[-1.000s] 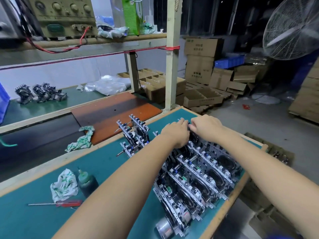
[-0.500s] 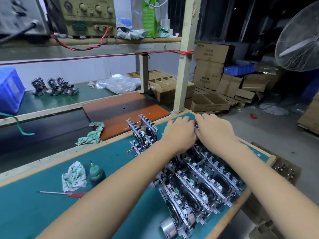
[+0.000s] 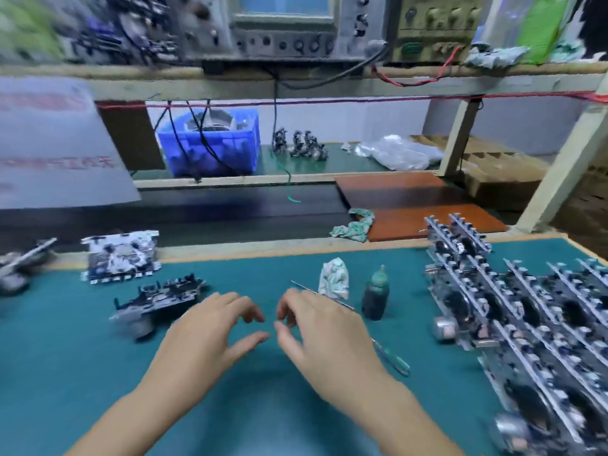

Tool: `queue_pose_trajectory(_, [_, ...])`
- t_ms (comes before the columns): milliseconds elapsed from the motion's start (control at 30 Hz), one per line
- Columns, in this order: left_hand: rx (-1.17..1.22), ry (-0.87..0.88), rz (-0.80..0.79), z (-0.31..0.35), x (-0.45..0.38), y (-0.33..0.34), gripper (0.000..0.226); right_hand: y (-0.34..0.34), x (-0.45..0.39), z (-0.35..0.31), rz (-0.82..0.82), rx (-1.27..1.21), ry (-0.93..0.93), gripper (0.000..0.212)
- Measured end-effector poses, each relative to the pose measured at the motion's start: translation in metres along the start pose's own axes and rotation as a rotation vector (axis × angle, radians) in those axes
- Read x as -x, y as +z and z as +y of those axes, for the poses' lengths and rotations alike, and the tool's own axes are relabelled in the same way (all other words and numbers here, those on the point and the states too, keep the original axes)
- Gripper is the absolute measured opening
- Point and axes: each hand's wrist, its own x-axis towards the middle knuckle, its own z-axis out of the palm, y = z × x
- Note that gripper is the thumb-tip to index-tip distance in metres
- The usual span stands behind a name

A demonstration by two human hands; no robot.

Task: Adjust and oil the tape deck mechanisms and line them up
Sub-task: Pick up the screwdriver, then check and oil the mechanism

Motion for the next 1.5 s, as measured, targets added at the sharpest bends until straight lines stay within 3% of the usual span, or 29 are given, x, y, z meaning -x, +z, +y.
queue_pose_trajectory(167, [-0.124,-0.217,0.154,-0.081,0.035,-0.010,0.047,0.073,-0.069,-0.035,-0.062,0.076,-0.156,0.037])
queue_pose_trajectory(233, [-0.118,-0.386,0.216,-0.105,0.032,-0.010,0.066,0.090,-0.093,-0.045,-0.090,0.096,-0.186,0.046])
queue_pose_trajectory(333, [0.158,-0.725,0.216,-0.132,0.024,-0.003,0.091,0.109,-0.116,-0.056,-0.118,0.099,-0.211,0.037])
queue_pose_trajectory(400, [0.378,-0.798,0.220,-0.144,0.019,0.007,0.088,0.118,-0.124,-0.057,-0.089,0.122,-0.214,0.024])
queue_pose_trajectory(567, [0.591,-0.761,0.311,-0.143,0.009,0.022,0.066,0.118,-0.122,-0.047,-0.041,0.066,-0.195,0.023])
queue_pose_trajectory(700, [0.595,-0.656,0.348,-0.120,0.012,0.005,0.061,0.087,-0.106,-0.034,0.047,-0.264,-0.020,0.024])
queue_pose_trajectory(800, [0.623,-0.522,0.184,-0.095,0.019,-0.009,0.043,0.059,-0.081,-0.016,0.032,-0.462,0.059,0.022])
queue_pose_trajectory(900, [0.509,-0.394,-0.009,-0.065,0.021,-0.007,0.037,0.045,-0.050,0.006,-0.041,-0.524,0.129,0.017])
queue_pose_trajectory(1000, [0.611,-0.335,-0.189,-0.040,0.014,0.011,0.026,0.040,-0.025,0.034,-0.129,-0.524,0.223,0.018])
queue_pose_trajectory(1067, [0.606,-0.270,-0.213,-0.032,0.005,0.025,0.024,0.038,-0.014,0.051,-0.099,-0.524,0.300,0.013])
queue_pose_trajectory(1200, [0.327,-0.055,-0.125,-0.030,-0.017,0.045,0.049,0.043,-0.001,0.073,0.002,-0.393,0.348,0.008])
queue_pose_trajectory(1267, [0.414,-0.010,-0.096,-0.036,-0.021,0.049,0.053,0.046,0.003,0.079,0.055,-0.296,0.343,0.013])
queue_pose_trajectory(1333, [0.544,0.019,-0.221,-0.044,-0.016,0.051,0.060,0.045,0.003,0.084,0.122,-0.247,0.355,0.018])
queue_pose_trajectory(1400, [0.567,0.079,-0.369,-0.051,-0.007,0.056,0.093,0.042,0.003,0.090,0.152,-0.260,0.376,0.020])
queue_pose_trajectory(1500, [0.463,0.103,-0.427,-0.052,0.000,0.065,0.128,0.039,0.003,0.093,0.154,-0.261,0.373,0.019])
